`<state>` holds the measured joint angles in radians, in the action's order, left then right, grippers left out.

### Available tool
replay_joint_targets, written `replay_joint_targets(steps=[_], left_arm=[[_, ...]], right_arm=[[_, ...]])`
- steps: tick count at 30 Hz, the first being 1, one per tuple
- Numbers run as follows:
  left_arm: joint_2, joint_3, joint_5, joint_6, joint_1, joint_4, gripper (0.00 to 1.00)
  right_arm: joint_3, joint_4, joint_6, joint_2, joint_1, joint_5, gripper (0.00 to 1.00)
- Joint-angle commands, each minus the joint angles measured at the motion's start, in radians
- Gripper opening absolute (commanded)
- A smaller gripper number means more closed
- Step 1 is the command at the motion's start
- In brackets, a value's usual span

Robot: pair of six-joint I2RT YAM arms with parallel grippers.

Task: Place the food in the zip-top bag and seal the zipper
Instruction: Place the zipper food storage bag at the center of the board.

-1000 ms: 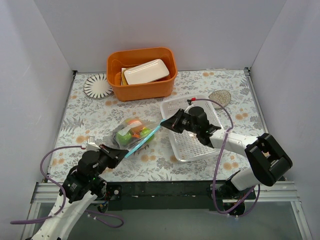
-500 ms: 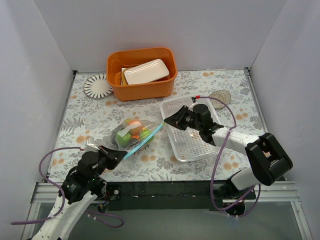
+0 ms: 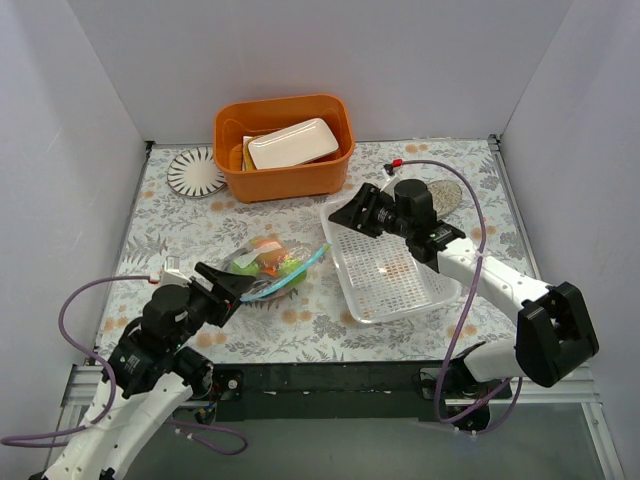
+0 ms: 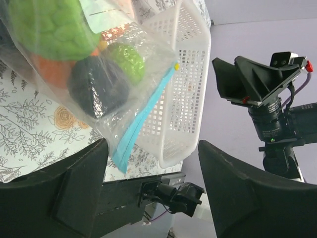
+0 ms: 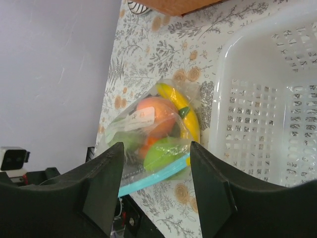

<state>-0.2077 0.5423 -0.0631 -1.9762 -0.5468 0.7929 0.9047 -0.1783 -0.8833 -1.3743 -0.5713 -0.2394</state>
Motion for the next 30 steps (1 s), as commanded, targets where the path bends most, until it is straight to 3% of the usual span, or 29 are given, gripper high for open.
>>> replay_joint_targets(steps=[1, 7, 17, 21, 22, 30], left_arm=[[-0.09, 0.14, -0.056, 0.08, -0.001, 0.011, 0.73], [-0.211, 0.205, -0.054, 0.137, -0.001, 0.045, 0.77], [-0.242, 0.217, -0.038, 0.174, -0.001, 0.031, 0.81], [-0.352, 0.269, -0.056, 0.261, -0.001, 0.055, 0.91], [-0.383, 0.301, -0.053, 0.289, -0.001, 0.06, 0.98], [-0.778, 0.583, -0.041, 0.548, 0.008, 0.072, 0.98]], right_arm=[[0.039, 0.166, 0.073, 0.044, -0.033, -0.054, 0.63], [-0.015, 0.177, 0.027, 0.05, -0.104, -0.106, 0.64], [0.013, 0.135, -0.02, -0.051, -0.271, -0.114, 0.65], [0.095, 0.285, 0.081, -0.034, -0.302, 0.032, 0.65], [0.111, 0.333, 0.113, -0.023, -0.302, 0.058, 0.65], [0.275, 0.64, 0.392, 0.053, -0.224, 0.369, 0.71]])
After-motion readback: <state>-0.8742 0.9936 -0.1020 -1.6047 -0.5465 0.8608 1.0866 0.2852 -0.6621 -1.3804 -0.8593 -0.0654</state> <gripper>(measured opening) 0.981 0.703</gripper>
